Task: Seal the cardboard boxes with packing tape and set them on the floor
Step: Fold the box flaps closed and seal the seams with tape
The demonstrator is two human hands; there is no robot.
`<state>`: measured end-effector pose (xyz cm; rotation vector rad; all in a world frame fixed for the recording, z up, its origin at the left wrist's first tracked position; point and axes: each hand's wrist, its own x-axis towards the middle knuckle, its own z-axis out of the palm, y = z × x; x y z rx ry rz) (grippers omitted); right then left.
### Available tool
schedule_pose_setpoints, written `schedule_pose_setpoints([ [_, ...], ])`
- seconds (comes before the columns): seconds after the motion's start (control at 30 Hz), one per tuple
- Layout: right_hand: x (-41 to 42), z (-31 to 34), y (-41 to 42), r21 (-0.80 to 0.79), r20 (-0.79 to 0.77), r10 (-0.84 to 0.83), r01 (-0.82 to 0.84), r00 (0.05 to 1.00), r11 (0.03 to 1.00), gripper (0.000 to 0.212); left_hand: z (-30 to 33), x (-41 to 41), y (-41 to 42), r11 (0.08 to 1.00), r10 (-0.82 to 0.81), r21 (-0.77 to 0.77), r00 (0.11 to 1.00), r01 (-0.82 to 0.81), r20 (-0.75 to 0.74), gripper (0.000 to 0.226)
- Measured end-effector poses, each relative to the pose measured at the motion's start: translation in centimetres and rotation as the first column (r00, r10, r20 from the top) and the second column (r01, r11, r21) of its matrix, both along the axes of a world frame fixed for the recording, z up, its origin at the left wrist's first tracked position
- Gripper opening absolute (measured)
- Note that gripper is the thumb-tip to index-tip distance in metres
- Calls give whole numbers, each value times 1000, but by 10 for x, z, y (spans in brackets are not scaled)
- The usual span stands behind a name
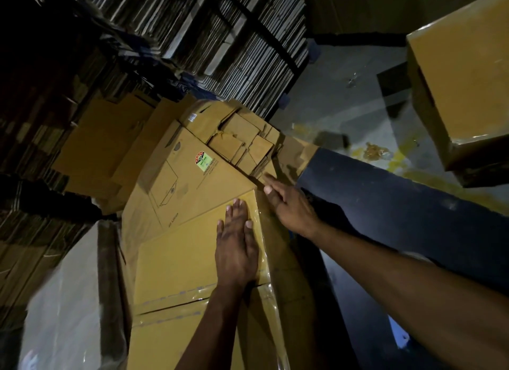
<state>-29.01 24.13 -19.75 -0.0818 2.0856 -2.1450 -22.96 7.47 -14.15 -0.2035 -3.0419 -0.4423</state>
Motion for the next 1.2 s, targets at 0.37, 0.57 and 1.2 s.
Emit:
schedule_pose_setpoints([
  [0.37, 93, -42, -29, 113, 91, 214, -224, 973, 968, 70, 0, -2, -3, 999, 1, 35, 1000, -1, 3, 59],
  [0.57, 103, -2, -33, 6, -98, 125, -125, 987, 992, 74, 1, 0, 0, 1000, -14, 1, 1000, 14, 2, 58],
  [1.2, 169, -17, -18, 298, -147, 245, -193, 958, 935, 69, 46, 196, -20, 989, -74, 132, 994, 62, 84, 48],
])
